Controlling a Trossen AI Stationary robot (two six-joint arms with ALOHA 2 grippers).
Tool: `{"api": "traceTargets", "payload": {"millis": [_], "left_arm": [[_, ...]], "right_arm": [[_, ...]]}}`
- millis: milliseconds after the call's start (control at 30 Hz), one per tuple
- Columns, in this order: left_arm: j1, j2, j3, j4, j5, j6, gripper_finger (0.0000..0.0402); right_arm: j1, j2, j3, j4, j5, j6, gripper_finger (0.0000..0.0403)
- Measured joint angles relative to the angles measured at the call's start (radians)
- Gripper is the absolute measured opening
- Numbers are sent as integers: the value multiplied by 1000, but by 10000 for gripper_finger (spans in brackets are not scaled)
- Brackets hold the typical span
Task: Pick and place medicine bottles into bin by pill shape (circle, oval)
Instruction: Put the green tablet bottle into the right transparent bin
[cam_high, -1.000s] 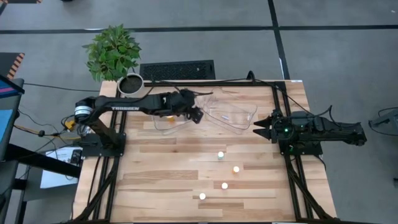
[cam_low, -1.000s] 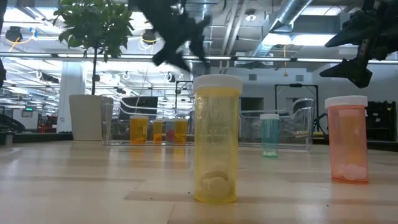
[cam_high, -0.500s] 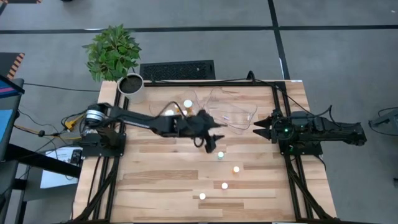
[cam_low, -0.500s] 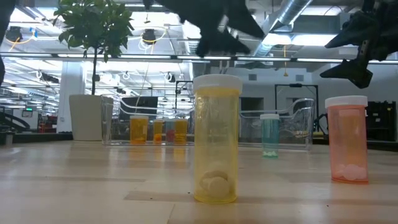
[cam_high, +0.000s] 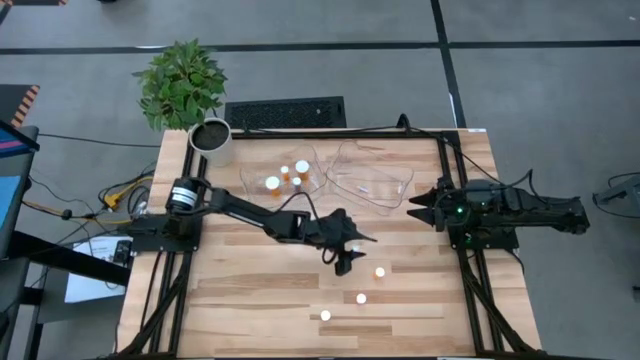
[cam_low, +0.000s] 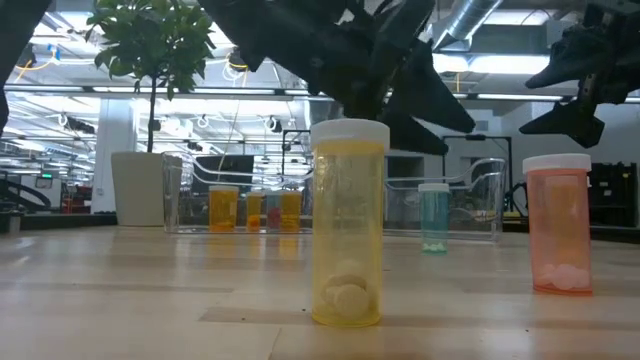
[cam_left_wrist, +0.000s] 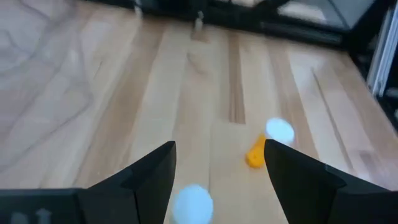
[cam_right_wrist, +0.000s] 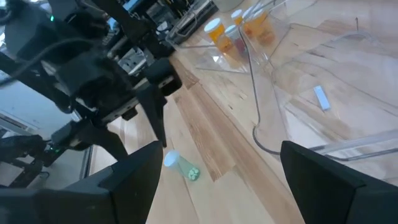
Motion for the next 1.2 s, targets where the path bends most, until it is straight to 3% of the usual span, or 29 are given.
{"api": "traceTargets", "payload": {"millis": [433, 733, 1200], "left_arm": [[-20, 49, 0, -53, -107, 37, 237], [-25, 49, 0, -95, -78, 52, 235], [-24, 49, 0, -100, -60, 78, 151]], "right_arm": [[0, 0, 0, -6, 0, 0, 333], [0, 0, 0, -7, 0, 0, 333], [0, 0, 0, -7, 0, 0, 333]]}}
